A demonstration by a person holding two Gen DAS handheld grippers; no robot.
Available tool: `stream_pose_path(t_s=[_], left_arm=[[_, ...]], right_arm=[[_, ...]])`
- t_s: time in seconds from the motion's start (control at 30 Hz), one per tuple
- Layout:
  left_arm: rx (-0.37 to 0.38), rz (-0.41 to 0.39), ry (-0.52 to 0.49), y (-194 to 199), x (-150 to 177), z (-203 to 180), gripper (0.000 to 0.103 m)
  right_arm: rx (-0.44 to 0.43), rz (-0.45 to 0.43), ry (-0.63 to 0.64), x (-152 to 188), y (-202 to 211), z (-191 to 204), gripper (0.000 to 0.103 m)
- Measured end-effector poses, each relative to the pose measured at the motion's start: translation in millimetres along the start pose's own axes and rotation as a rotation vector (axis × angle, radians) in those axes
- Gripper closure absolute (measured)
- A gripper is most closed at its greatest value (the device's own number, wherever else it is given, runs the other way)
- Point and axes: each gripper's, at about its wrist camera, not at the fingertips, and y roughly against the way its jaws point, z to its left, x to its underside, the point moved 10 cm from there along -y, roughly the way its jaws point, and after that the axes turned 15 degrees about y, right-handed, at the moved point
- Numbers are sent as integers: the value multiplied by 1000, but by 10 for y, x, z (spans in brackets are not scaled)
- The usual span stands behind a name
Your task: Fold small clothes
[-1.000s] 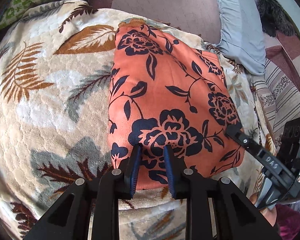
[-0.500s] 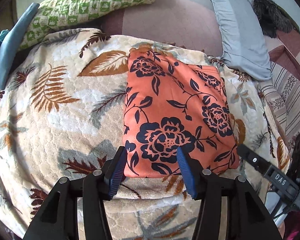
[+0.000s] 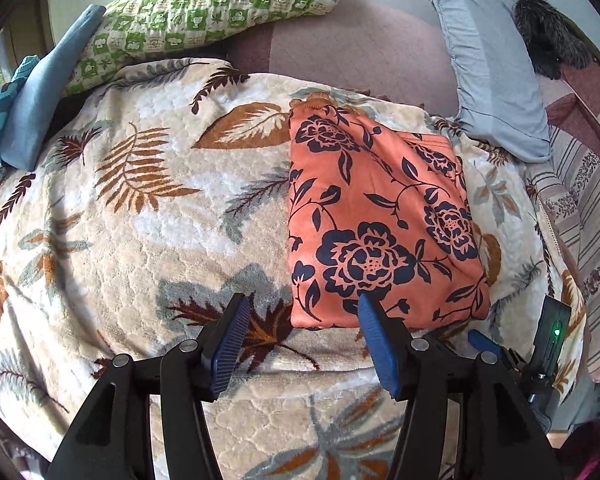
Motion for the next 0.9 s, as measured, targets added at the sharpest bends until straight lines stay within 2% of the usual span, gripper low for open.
stream_pose_path(t_s=[0.17,0.23,0.27,0.33,0.4,0.47,0.53,0.6,0.67,0.77,0.8,0.83,0.87,0.9], left_arm=[[1,78,3,-180,-66,103,42],[-18,66,15,-242,-171,201,42],[-39,42,15,-259,-255,258,42],[-78,-2,5,-317,-439,325,42],[-96,-29,7,-371,-642,353,42],[-90,-9,30,-495,-805,325,42],[-76,33,64,-664,-940,275,42],[-57,77,97,-858,-1040,221,42],[-41,116,119,-1040,-1105,156,42],[-36,146,115,-1289,-1195,56,42],[-37,153,106,-1366,-1207,17,42],[-39,160,98,-1443,-1213,-18,42],[-37,169,89,-1508,-1215,-57,42],[-34,173,84,-1556,-1218,-89,43]], right_arm=[[119,58,136,62,-62,119,0],[168,88,194,65,-51,167,1],[180,76,193,35,19,169,2],[187,-56,174,-151,327,151,5],[178,-203,140,-423,703,83,2],[123,-270,87,-738,886,-41,0],[35,-258,27,-1063,826,-172,0],[-25,-229,-24,-1423,600,-249,0],[-31,-190,-57,-1644,351,-359,3],[-38,-166,-114,-1771,5,-517,8],[-45,-154,-126,-1788,-108,-535,17],[-58,-140,-130,-1800,-215,-540,34],[-71,-127,-124,-1803,-299,-520,45],[-61,-106,-108,-1798,-369,-508,66]])
